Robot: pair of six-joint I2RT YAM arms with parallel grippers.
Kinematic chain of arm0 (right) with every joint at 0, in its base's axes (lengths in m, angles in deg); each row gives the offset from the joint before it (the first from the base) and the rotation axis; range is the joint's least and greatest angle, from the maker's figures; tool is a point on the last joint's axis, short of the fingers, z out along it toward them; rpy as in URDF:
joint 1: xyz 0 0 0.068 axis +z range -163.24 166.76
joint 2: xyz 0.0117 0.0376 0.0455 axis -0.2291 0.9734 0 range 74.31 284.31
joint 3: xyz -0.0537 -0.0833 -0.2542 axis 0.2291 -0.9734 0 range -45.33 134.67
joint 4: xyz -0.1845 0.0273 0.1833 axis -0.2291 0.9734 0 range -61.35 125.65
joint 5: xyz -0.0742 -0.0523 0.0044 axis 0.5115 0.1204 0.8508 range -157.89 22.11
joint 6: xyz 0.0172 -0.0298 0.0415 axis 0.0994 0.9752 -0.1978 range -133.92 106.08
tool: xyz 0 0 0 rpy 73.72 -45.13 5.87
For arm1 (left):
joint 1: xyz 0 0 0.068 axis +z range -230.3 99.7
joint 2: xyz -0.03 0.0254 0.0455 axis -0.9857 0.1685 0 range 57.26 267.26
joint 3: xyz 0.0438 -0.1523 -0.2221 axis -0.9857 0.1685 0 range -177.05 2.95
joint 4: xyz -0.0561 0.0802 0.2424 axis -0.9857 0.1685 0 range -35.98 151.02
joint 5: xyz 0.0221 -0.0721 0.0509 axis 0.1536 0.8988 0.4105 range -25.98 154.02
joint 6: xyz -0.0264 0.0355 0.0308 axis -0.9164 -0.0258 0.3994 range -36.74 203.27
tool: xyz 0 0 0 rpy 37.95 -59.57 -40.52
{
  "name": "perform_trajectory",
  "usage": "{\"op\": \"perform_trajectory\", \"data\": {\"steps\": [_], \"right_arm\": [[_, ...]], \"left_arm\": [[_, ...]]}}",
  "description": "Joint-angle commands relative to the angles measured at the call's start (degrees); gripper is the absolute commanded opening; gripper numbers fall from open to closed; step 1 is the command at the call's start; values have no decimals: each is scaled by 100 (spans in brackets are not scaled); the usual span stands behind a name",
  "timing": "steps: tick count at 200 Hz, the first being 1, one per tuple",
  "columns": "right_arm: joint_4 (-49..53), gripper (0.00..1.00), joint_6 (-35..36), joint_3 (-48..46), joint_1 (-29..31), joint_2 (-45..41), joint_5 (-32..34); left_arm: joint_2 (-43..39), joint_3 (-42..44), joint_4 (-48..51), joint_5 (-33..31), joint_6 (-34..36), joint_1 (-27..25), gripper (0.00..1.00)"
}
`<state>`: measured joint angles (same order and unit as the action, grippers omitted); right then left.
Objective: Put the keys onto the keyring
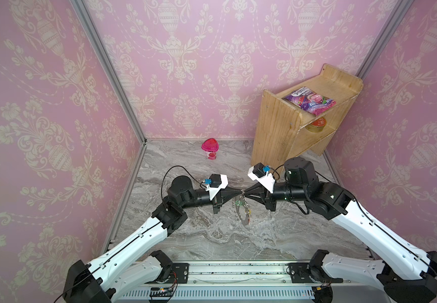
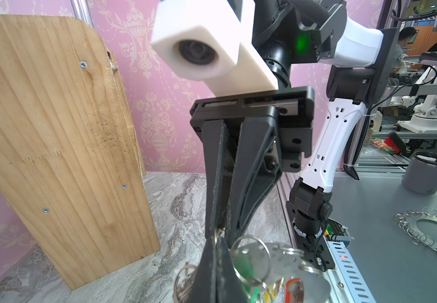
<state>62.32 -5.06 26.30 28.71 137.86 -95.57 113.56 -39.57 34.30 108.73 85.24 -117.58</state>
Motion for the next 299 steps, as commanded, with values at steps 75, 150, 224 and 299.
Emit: {"op": "perform_trajectory", "data": {"steps": [75,150,224,299], "right_arm": [[-47,0,-106,-62,-48,-182,-147],[-358,0,-421,-378,-49,-280,-271],[-1153,0,-883,-1082,-49,-268,-250],[-996,21,-926,-975,-97,-315,180]], "left_arm": [[-154,18,-439,3,-134,73,0],[-138,288,-1682,-384,-892,133,0],[190,366,-3018,-459,-1804,127,0],[275,450,-3005,-210,-1775,124,0]]}}
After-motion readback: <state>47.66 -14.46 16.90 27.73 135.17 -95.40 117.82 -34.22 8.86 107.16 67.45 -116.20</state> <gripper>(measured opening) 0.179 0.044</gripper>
